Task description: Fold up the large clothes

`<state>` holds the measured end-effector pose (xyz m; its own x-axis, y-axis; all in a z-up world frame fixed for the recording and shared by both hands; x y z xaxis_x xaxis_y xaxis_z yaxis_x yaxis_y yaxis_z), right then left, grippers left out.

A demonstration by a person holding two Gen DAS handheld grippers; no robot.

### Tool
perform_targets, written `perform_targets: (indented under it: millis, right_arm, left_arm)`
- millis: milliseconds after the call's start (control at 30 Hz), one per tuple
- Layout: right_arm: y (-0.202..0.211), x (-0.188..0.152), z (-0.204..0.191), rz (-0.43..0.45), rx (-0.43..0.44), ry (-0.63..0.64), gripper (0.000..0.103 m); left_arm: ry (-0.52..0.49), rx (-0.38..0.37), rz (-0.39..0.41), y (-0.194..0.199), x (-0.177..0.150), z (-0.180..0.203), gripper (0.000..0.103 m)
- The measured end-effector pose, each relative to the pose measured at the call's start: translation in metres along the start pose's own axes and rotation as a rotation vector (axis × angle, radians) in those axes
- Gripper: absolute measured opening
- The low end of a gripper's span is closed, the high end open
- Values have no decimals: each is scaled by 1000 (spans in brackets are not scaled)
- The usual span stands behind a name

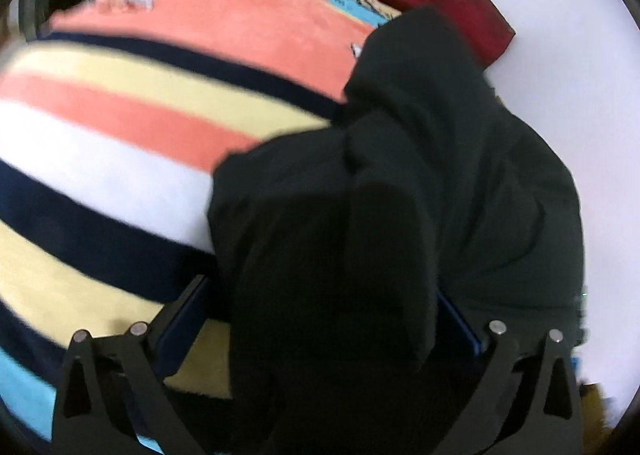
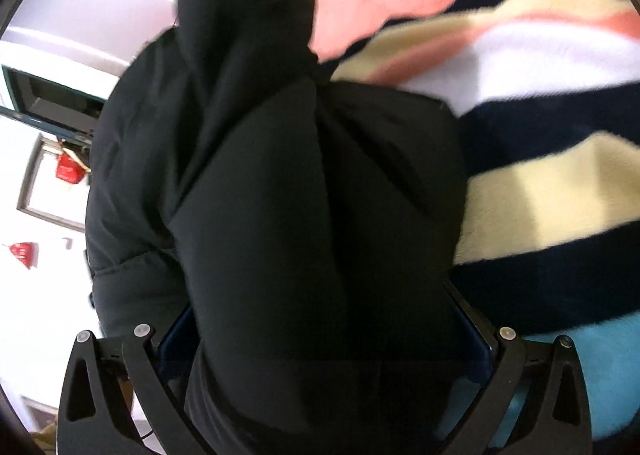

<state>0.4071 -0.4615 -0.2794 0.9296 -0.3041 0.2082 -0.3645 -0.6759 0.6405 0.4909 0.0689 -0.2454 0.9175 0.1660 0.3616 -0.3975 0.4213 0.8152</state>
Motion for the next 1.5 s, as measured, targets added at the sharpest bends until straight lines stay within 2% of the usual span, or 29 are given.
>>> perform_targets:
  millis: [167,300,333,367,400,467,500,533,667,767,833,967,1100,1200,1267,1400,1500]
  right_arm:
    - [-16,0,0,-45,65,4,102]
    - [-21,-1,-5,-29,106,25,102]
    - [-22,1,-6,-26,116,31,102]
    - [-22,1,-8,-18,124,33,102]
    - [-21,2,-10,-7,127,35,102]
    - [-19,4,-17,22,138,51,86]
    - [-17,4,-20,37,145,55,81]
    - [-14,5,-24,53,153,57,71]
    - [-4,8,-44,105,122,114,43]
    - [7,12,-71,143,66,200,33]
    - [16,15,-90,164,44,255,29]
    - [42,16,-126,215,57,319,27]
    - [68,-3,-151,241,92,365,26]
    - [78,-23,-147,236,108,363,26]
    - [75,-29,-141,225,111,338,26]
    - [53,-46,-106,171,42,279,28]
    - [48,-48,-85,180,9,224,41]
  left_arm:
    - [69,-156,-60,-10,-6,5,103]
    - [63,-207,-36,-8,-10,14,100]
    - [64,-231,-33,-7,-12,19,95]
    - [61,-247,-32,-9,-10,21,83]
    - [61,-281,-27,-6,-10,27,76]
    - [60,-307,-13,1,-13,33,54]
    - [60,-323,-1,6,-13,36,50]
    - [61,-333,8,9,-13,39,43]
    - [48,-351,38,23,-11,49,32]
    - [33,-377,72,40,-7,62,29]
    - [24,-384,86,50,-5,70,29]
    - [1,-410,127,82,-3,81,29]
    - [-21,-433,156,113,-16,89,29]
    - [-37,-437,166,125,-30,86,29]
    - [-21,-422,135,118,-41,75,29]
    - [2,-313,72,86,-57,44,32]
    - [53,-269,64,77,-55,21,43]
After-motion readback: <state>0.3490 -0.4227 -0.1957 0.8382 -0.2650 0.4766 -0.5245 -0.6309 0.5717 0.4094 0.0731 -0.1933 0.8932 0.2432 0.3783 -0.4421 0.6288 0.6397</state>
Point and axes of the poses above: each gripper's, at about its wrist camera, not at the fingertips, and y roughly against the way its jaws point, z to its right, x to its top, the point moved 9 cm from there along -y, roughly the way its jaws point, and after that the axes turned 7 degrees about x, right-handed, at the moved point
